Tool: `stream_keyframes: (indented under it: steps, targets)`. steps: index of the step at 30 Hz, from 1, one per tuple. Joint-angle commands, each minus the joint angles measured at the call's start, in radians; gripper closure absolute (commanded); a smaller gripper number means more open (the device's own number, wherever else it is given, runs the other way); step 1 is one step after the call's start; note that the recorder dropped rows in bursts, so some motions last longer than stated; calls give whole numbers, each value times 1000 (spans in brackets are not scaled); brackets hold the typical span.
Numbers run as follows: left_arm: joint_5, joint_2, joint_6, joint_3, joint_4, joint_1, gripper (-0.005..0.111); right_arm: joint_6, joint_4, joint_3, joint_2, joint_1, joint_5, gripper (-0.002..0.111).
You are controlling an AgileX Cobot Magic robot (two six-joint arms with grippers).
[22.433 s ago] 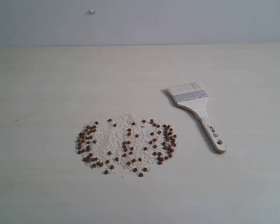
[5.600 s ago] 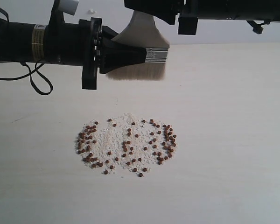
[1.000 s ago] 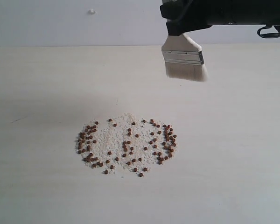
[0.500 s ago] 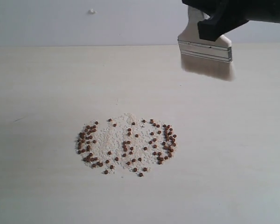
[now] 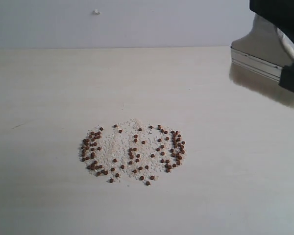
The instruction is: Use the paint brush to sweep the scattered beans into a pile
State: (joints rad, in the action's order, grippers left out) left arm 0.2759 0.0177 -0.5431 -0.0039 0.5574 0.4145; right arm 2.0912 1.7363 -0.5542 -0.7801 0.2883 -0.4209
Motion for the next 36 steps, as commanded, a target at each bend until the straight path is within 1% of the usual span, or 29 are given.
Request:
stream_keyframes:
  steps: [1, 5, 11, 14, 17, 19, 22, 24, 26, 29, 31, 32, 34, 36]
  targets:
    - [43, -3, -3, 4, 3, 4, 107, 7, 8, 77, 105, -3, 65, 108]
    - [43, -3, -3, 4, 3, 4, 107, -48, 8, 107, 158, -3, 63, 108]
    - [43, -3, -3, 4, 3, 4, 107, -121, 8, 107, 161, -3, -74, 108]
    - [43, -3, -3, 4, 3, 4, 107, -133, 8, 107, 161, -3, -64, 108]
    - [43, -3, -3, 4, 3, 4, 107, -156, 8, 107, 161, -3, -4, 108]
    - [43, -3, -3, 4, 3, 4, 107, -202, 8, 107, 161, -3, 86, 108]
    - [43, -3, -3, 4, 3, 4, 107, -327, 8, 107, 161, -3, 292, 108]
    - [43, -3, -3, 4, 3, 4, 107, -342, 8, 107, 161, -3, 346, 108]
    - [43, -3, -3, 4, 3, 4, 107, -320, 8, 107, 161, -3, 308, 108]
    - [43, -3, -3, 4, 3, 4, 107, -213, 8, 107, 153, -3, 200, 108]
    - [43, -3, -3, 4, 3, 4, 107, -194, 8, 107, 144, -3, 132, 108]
    - [43, -3, -3, 4, 3, 4, 107, -211, -37, 107, 136, -3, 128, 108]
    - [43, -3, -3, 4, 3, 4, 107, -351, -185, 107, 129, -3, 164, 108]
    - [43, -3, -3, 4, 3, 4, 107, -644, -405, 107, 126, -3, 254, 108]
